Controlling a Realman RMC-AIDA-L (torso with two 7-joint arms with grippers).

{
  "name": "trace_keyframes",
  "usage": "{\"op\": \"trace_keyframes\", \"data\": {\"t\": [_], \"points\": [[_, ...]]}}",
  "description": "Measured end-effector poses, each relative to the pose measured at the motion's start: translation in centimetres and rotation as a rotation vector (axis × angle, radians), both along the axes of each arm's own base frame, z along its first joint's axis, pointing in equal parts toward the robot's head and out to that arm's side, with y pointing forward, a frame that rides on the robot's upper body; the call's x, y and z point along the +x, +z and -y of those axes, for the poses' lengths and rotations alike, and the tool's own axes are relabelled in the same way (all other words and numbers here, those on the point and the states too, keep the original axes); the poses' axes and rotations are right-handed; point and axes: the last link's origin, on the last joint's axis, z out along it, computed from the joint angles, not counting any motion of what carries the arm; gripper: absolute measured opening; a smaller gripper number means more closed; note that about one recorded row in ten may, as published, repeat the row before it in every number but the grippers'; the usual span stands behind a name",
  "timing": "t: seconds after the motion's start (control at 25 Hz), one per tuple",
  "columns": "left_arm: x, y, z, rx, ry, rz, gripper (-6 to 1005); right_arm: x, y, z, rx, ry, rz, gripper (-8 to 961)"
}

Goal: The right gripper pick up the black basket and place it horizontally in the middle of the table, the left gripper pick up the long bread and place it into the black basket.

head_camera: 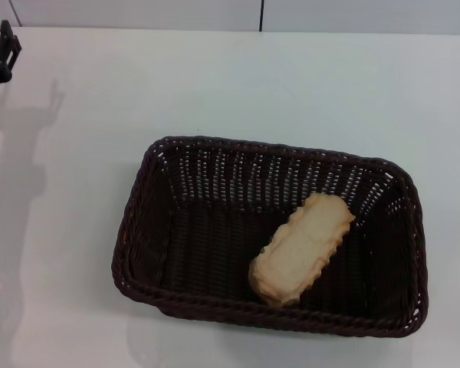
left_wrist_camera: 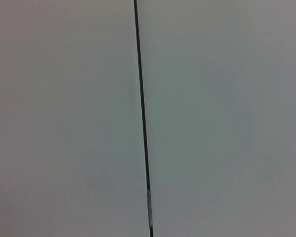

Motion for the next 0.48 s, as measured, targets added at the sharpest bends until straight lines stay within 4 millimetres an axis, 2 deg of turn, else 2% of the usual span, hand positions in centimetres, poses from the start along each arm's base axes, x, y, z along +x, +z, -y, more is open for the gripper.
{"op": "trace_keyframes", "data": {"t": [0.48], "points": [[0.1,-1.0,0.0,-0.057,-0.004,0.006,855,0.0,0.1,-0.4,-0.008,0.006,0.011,823]]}}
